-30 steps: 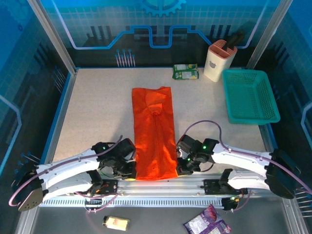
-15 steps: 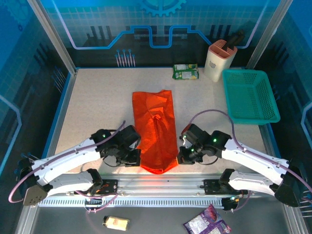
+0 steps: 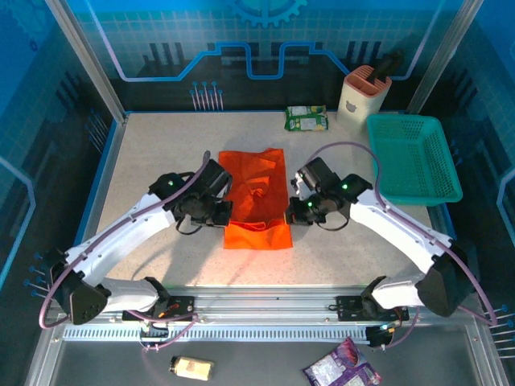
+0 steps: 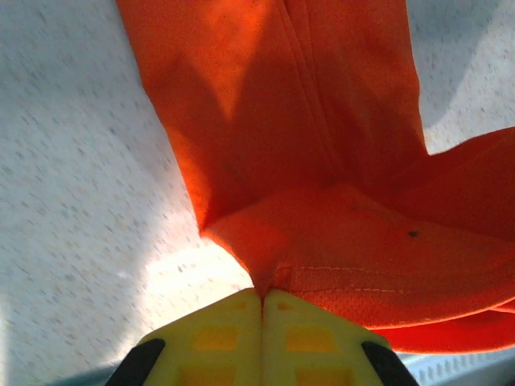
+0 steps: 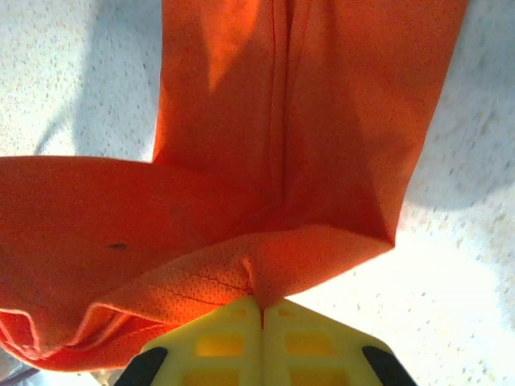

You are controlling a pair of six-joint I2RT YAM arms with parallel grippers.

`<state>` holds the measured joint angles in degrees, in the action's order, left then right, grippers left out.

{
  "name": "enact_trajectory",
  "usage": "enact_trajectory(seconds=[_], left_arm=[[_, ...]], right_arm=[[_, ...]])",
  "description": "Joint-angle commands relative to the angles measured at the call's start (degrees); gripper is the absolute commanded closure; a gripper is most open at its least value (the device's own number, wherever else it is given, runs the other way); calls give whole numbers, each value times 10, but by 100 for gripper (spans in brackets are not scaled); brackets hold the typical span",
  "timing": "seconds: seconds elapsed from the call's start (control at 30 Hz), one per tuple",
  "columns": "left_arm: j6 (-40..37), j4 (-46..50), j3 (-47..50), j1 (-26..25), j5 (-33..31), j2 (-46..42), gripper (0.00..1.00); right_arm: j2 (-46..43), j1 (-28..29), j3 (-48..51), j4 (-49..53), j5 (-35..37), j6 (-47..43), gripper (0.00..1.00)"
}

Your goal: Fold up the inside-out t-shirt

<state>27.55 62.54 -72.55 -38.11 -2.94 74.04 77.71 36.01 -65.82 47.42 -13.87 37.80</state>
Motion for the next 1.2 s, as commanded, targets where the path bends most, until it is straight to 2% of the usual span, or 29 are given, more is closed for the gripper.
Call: enact_trajectory(seconds=[0.0,0.17,0.5,0.77,1.17], left_arm=[[-74,-14,-37,25,-54,25,100],[-125,-61,-80,50,-98,74,100],[-211,-152,-163,126,-123,171,100],[-267,-192,-229,165,-122,263,100],[-296,-246,-308,205,-115,362,100]], right_arm=[[36,-30,-46,-3,3,-53,98],[103,-68,-115,-22,0,-82,99],[240,-118,-263,-32,-8,-123,100],[342,-140,-390,-19,4,-146,100],[473,-166,-537,-9,-5,-150,100]])
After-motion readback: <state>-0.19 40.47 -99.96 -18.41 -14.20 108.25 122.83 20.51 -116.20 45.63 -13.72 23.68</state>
